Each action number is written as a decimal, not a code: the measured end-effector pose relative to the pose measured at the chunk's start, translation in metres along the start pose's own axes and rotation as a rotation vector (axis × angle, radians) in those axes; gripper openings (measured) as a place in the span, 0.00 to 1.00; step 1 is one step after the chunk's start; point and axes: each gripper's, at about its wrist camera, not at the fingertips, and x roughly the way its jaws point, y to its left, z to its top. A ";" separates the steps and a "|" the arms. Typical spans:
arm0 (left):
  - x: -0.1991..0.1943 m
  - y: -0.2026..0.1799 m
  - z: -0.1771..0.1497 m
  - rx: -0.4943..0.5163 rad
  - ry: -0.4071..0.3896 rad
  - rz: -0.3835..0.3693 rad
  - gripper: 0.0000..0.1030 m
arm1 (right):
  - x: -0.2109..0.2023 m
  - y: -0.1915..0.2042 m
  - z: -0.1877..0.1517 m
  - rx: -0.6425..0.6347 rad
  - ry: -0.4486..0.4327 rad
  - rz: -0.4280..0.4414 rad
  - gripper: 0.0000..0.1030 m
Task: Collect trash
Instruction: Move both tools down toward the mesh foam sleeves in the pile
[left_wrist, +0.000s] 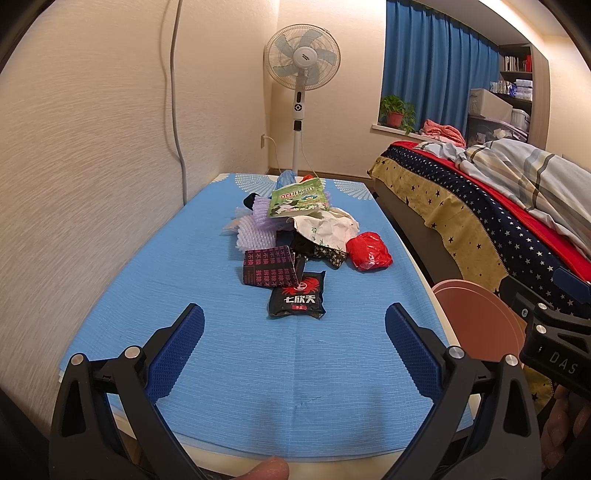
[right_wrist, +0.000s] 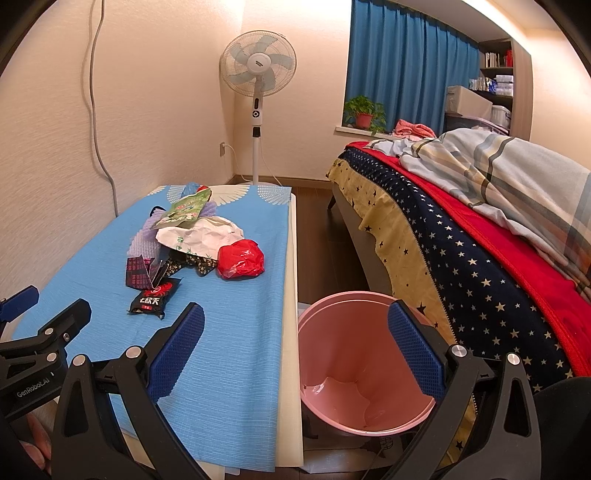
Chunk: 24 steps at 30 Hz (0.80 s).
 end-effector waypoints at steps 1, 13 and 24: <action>0.000 0.000 0.000 0.000 0.000 0.000 0.92 | 0.000 0.000 0.000 -0.001 -0.001 0.001 0.95; -0.003 0.003 0.014 -0.033 -0.005 -0.018 0.86 | -0.002 -0.002 0.014 0.046 -0.032 0.097 0.67; 0.011 0.020 0.114 0.021 -0.055 -0.066 0.42 | 0.028 -0.007 0.127 0.073 -0.079 0.322 0.41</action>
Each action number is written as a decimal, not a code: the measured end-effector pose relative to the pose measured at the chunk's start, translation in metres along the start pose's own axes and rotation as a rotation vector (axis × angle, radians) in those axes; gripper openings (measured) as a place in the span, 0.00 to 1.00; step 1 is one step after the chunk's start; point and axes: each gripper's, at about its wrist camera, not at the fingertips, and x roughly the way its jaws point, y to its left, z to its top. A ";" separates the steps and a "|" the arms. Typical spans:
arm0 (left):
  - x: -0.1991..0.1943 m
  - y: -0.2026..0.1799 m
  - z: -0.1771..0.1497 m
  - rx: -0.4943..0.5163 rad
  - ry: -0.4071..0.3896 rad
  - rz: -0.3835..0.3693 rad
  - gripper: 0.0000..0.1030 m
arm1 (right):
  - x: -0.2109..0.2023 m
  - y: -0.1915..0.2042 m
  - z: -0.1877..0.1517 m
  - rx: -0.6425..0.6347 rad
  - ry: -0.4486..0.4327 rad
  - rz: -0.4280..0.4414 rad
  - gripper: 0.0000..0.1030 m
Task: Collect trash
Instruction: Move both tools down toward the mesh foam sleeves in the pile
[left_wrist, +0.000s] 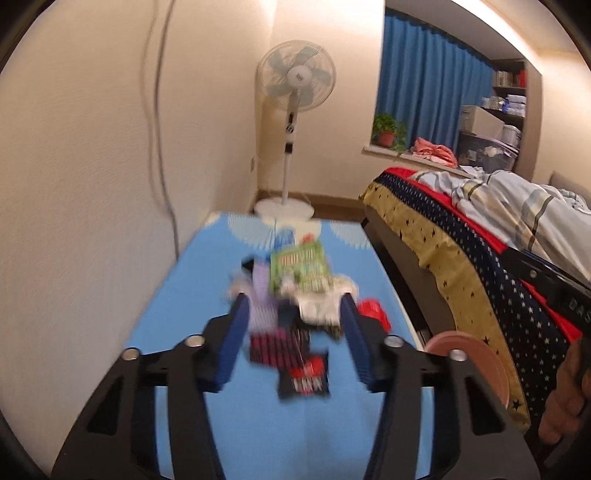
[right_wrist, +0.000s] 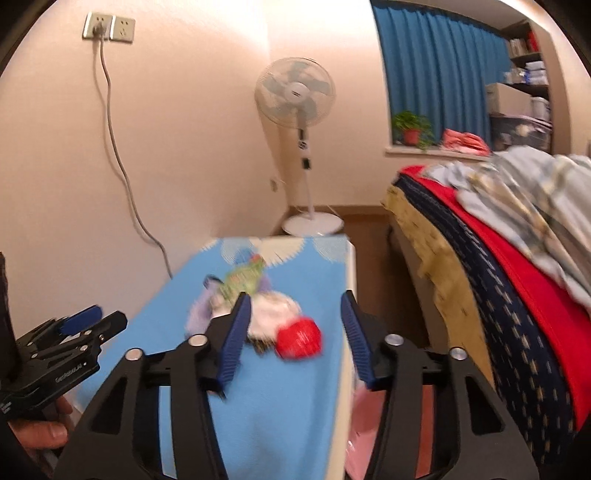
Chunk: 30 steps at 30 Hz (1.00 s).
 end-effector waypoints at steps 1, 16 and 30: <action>0.004 0.003 0.014 0.020 -0.013 -0.008 0.37 | 0.011 0.001 0.013 0.001 -0.002 0.030 0.39; 0.159 0.055 0.019 -0.012 0.127 -0.139 0.28 | 0.185 0.016 -0.016 0.073 0.157 0.194 0.36; 0.237 0.089 -0.016 -0.178 0.276 -0.166 0.28 | 0.259 0.020 -0.045 0.134 0.291 0.252 0.45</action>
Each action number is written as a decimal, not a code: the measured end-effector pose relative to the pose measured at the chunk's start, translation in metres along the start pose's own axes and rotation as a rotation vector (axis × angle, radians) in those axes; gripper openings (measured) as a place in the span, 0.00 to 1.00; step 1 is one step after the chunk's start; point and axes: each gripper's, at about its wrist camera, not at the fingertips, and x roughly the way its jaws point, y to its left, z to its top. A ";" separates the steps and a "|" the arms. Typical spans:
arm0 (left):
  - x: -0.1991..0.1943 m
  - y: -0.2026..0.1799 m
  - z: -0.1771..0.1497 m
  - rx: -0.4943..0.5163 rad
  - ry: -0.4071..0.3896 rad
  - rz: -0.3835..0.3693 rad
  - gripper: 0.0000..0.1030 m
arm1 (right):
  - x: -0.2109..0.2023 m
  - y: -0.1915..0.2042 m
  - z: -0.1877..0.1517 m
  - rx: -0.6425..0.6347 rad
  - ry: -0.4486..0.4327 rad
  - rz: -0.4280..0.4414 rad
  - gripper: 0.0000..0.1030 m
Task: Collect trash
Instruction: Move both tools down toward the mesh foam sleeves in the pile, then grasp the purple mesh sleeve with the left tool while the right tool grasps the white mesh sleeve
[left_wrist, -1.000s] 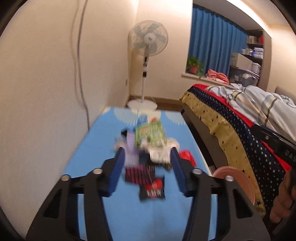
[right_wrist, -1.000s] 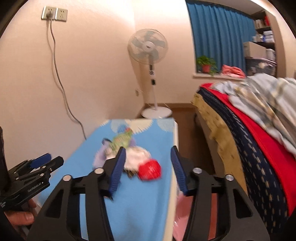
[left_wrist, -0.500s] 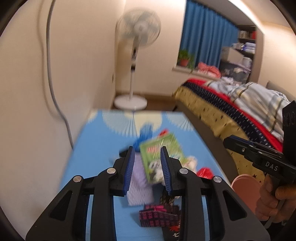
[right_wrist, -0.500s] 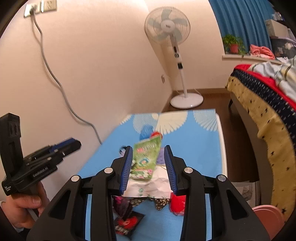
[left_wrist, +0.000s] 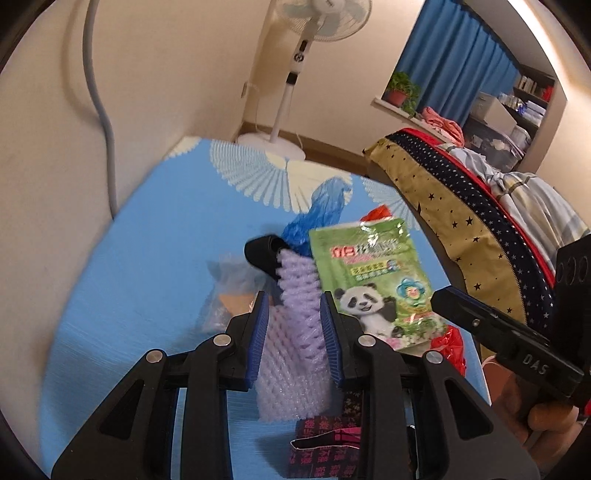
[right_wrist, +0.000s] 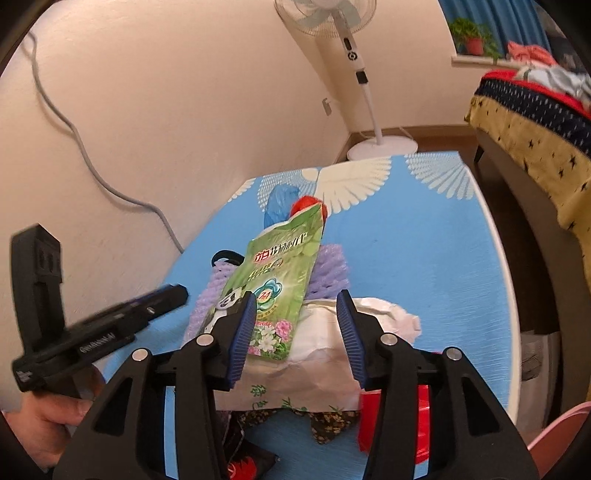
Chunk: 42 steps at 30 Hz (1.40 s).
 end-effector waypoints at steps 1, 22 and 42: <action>0.004 0.002 -0.002 -0.012 0.014 -0.008 0.28 | 0.002 0.000 0.000 -0.001 0.003 0.000 0.45; -0.023 0.000 0.006 -0.026 -0.029 0.044 0.08 | -0.016 0.001 0.012 0.018 -0.034 0.042 0.08; -0.112 0.005 0.061 0.015 -0.276 0.262 0.08 | -0.011 0.084 -0.008 -0.221 -0.064 0.038 0.49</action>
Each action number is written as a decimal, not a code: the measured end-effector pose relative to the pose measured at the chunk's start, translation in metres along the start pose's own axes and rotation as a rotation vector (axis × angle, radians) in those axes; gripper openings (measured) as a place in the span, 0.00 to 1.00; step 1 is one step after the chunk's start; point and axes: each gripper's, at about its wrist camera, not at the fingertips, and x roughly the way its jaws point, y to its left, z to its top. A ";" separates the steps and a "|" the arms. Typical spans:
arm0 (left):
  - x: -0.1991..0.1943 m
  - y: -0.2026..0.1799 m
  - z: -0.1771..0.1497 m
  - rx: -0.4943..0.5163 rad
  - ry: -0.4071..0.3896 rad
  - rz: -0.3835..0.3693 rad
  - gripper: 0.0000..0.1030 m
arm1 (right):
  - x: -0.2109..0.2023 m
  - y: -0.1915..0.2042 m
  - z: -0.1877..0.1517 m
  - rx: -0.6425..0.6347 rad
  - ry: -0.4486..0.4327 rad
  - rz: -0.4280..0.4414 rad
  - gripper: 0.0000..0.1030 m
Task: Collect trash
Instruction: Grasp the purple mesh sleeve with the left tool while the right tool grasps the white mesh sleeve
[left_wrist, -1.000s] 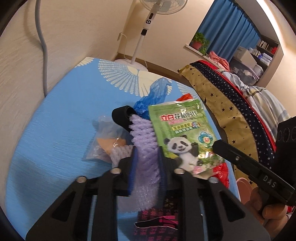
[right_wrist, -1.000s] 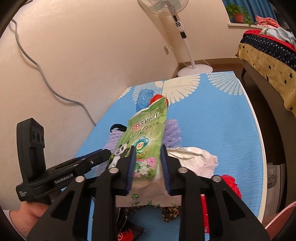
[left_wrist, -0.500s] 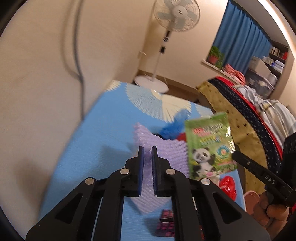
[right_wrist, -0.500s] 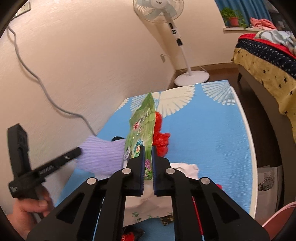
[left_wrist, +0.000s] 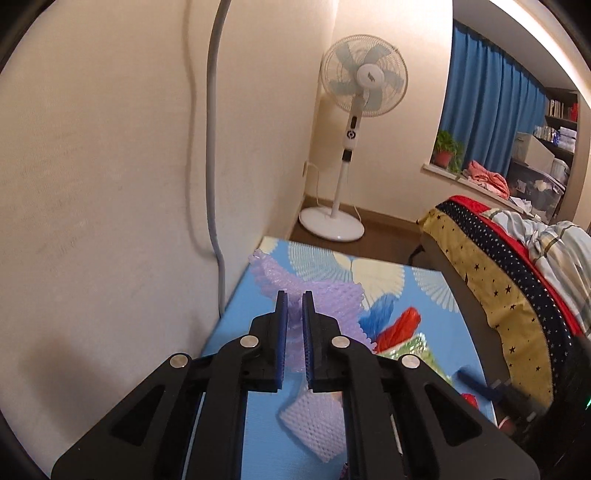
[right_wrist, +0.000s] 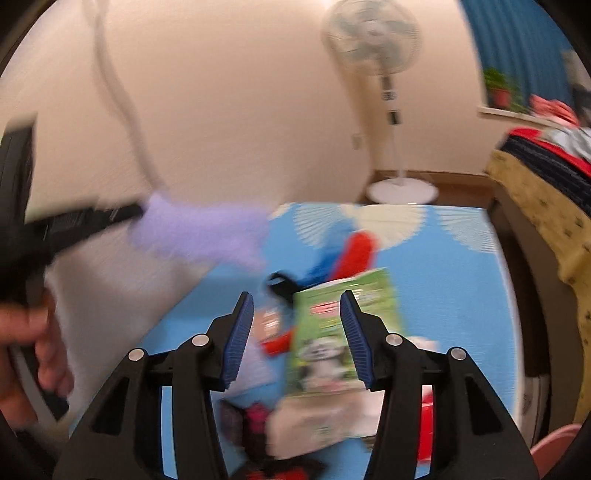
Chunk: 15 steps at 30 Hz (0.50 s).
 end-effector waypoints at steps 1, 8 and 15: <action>-0.002 0.000 0.003 0.000 -0.006 -0.001 0.08 | 0.006 0.005 -0.003 -0.003 0.022 0.014 0.49; -0.012 0.001 0.015 -0.024 -0.033 -0.017 0.08 | 0.071 0.026 -0.022 0.041 0.267 0.003 0.49; -0.015 0.003 0.018 -0.051 -0.033 -0.040 0.08 | 0.099 0.036 -0.038 -0.009 0.384 -0.073 0.47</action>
